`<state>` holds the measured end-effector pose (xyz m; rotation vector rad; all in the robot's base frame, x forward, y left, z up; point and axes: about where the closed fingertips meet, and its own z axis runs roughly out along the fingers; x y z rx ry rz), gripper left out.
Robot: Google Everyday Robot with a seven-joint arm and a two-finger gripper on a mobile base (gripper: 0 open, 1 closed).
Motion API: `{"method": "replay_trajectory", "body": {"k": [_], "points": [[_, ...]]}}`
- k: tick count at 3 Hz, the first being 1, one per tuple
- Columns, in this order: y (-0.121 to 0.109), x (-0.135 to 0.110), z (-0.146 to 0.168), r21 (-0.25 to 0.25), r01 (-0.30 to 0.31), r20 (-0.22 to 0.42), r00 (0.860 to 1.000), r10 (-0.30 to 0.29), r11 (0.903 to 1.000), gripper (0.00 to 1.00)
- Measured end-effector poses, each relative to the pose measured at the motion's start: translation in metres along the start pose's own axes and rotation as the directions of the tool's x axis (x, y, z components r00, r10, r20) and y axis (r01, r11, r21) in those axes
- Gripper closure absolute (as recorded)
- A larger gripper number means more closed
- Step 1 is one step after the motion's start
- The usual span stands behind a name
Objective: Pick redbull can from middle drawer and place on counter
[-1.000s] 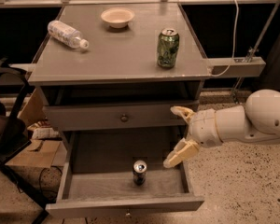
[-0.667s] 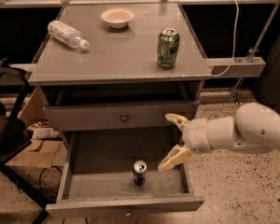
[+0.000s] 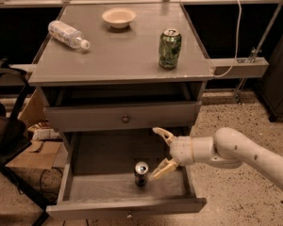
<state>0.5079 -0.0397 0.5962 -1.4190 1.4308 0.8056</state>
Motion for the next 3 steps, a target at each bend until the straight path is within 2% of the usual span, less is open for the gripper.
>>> {"method": "replay_trajectory", "body": {"k": [1,3], "points": [[0.002,0.044,0.027,-0.033,0.015,0.053,0.999,-0.013,0.9993,0.0],[0.018,0.108,0.071,-0.092,-0.041,0.036,0.998,0.044,0.9949,0.0]]}}
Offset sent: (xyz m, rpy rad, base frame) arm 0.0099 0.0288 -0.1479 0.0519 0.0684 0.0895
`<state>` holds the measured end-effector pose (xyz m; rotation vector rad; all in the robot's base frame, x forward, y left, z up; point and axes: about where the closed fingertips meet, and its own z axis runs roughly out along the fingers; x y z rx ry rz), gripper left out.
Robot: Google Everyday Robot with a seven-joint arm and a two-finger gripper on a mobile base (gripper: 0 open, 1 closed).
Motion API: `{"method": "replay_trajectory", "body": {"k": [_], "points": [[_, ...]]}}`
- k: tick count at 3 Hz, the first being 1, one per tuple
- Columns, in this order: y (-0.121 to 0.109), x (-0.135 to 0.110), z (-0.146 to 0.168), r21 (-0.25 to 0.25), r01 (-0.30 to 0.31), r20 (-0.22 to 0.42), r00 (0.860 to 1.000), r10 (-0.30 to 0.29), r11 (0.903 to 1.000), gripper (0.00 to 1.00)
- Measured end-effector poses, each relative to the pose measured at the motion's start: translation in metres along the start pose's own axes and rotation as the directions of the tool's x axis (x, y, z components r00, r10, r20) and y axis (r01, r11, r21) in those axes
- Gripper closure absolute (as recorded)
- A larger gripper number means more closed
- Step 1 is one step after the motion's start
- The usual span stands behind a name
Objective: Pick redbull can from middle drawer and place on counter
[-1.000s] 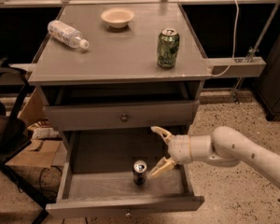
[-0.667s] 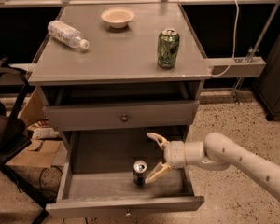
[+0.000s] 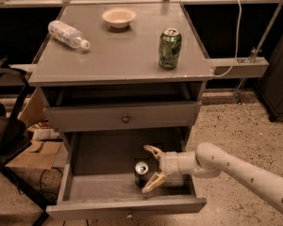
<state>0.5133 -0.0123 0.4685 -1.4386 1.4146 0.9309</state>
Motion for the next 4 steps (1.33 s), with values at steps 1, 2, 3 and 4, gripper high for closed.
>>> {"method": "replay_trajectory", "body": {"k": [1,2,3,4], "points": [[0.008,0.022,0.017,-0.024,-0.038,-0.031,0.999,0.038,0.999,0.18],[0.01,0.028,0.038,-0.048,-0.086,-0.049,0.995,0.083,0.9952,0.49],[0.007,0.021,0.047,-0.057,-0.116,-0.052,0.992,0.113,0.9916,0.72],[-0.007,-0.036,0.004,-0.002,-0.188,-0.066,0.98,0.187,0.9822,1.0]]}}
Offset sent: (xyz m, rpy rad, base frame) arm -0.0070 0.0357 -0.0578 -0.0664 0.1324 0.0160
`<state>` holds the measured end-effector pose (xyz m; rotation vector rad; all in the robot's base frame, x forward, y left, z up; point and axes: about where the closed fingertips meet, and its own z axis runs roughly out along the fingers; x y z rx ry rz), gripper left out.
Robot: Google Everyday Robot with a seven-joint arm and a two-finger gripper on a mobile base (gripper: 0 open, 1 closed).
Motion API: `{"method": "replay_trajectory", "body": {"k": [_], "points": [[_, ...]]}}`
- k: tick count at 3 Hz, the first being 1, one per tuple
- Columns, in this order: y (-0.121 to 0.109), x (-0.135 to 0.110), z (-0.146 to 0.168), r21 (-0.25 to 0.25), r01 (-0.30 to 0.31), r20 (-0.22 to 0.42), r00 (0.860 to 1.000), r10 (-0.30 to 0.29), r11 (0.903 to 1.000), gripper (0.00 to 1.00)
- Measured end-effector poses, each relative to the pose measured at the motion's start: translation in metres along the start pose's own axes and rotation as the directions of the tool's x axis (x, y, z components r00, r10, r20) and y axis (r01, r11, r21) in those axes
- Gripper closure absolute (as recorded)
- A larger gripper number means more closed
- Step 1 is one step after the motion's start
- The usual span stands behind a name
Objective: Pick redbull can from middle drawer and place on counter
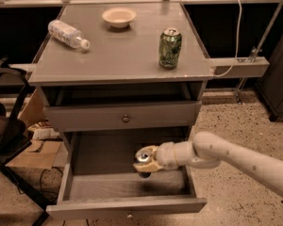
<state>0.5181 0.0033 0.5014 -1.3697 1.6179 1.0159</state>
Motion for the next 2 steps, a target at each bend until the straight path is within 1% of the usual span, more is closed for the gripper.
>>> {"method": "replay_trajectory", "body": {"k": [1,2], "points": [[0.003,-0.077,-0.066,0.094,-0.057,0.004,0.998,0.057,0.9939,1.0],[0.006,-0.158,-0.124,0.187,-0.094,0.035,0.995,0.089,0.9778,1.0]]}}
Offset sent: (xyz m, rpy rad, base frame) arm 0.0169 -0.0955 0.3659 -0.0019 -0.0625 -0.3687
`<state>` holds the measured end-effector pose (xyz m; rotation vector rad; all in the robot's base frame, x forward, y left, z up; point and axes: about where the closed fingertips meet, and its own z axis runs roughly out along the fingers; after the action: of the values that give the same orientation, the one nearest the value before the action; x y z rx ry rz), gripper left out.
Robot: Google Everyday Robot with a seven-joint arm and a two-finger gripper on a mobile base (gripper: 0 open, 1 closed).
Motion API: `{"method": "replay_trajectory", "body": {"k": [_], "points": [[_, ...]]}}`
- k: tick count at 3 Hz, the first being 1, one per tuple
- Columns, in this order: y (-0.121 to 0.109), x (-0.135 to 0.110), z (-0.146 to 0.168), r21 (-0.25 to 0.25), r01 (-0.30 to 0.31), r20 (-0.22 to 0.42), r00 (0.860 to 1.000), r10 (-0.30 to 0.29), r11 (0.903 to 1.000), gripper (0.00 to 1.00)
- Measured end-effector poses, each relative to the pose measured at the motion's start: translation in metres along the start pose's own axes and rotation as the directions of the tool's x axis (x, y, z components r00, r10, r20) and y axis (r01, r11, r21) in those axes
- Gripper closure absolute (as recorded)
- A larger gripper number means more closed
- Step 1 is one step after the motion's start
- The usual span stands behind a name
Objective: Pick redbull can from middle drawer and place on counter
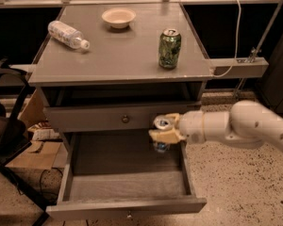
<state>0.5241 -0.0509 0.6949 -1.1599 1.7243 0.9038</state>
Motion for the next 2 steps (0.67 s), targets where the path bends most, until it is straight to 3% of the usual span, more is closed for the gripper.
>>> {"method": "replay_trajectory", "body": {"k": [1,2], "points": [[-0.004,-0.132,-0.053,0.139,0.0,0.017,1.0,-0.003,0.9902,1.0],[-0.008,-0.208,-0.072,0.233,0.003,0.02,1.0,-0.008,0.9724,1.0]]}}
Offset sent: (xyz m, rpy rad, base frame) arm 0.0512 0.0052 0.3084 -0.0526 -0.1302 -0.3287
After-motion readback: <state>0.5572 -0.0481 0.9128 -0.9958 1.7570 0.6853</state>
